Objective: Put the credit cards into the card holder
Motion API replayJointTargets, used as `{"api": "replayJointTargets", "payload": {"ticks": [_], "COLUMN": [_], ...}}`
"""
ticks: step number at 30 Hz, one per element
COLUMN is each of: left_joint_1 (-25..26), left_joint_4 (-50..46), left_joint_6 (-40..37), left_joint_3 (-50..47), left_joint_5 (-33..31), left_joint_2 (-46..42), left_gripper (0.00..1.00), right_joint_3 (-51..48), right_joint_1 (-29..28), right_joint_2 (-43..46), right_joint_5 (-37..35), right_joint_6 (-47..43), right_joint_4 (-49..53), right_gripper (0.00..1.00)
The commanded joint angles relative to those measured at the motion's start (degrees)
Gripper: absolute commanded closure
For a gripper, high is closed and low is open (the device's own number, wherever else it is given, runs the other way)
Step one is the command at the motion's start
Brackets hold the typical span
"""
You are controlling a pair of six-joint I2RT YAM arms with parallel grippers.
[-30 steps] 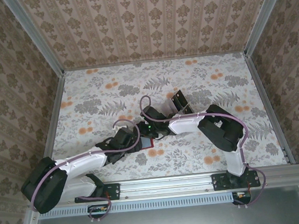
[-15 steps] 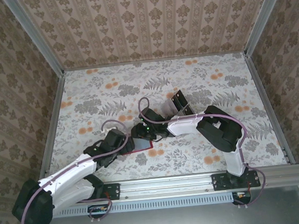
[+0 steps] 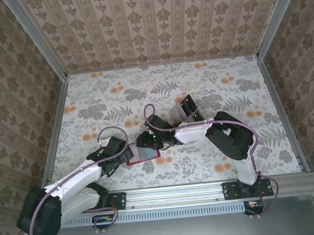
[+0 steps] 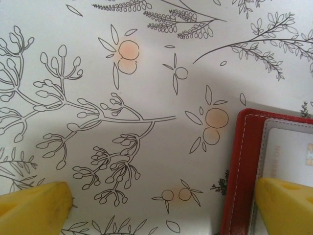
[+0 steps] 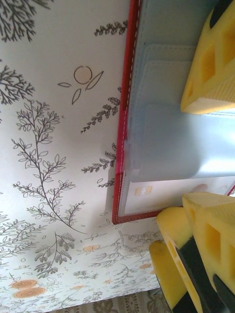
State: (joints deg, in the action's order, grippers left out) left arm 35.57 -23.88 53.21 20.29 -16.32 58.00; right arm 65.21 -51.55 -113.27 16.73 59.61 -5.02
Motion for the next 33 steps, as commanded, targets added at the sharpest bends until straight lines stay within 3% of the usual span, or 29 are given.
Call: {"api": "replayJointTargets", "payload": {"ticks": [1,15,28,33], "left_joint_1": [-0.49,-0.72,-5.83,-6.52], "left_joint_4": [1.31,5.43,-4.51,-6.00], "left_joint_6": [1.63,0.43,-0.77,-1.65], "left_joint_3": [-1.38,-1.15,0.45,1.76], "left_joint_5": [2.46,3.42,1.90,2.51], "left_joint_2": [2.94,5.15,-10.36,-11.51], "left_gripper": [0.00,0.01,0.00,0.00], "right_joint_3": [1.79,4.27,4.55,5.60], "right_joint_1": [-0.81,-1.89,-2.28,-2.66], "right_joint_2": [-2.01,-2.16,-1.67,-2.43], "right_joint_5": [1.89,2.80,3.11,3.45], "right_joint_6": [-0.02,1.54,2.82,2.86], "right_joint_4": [3.04,1.44,-0.26,-0.13], "right_gripper": [0.52,0.52,0.52,0.52]}}
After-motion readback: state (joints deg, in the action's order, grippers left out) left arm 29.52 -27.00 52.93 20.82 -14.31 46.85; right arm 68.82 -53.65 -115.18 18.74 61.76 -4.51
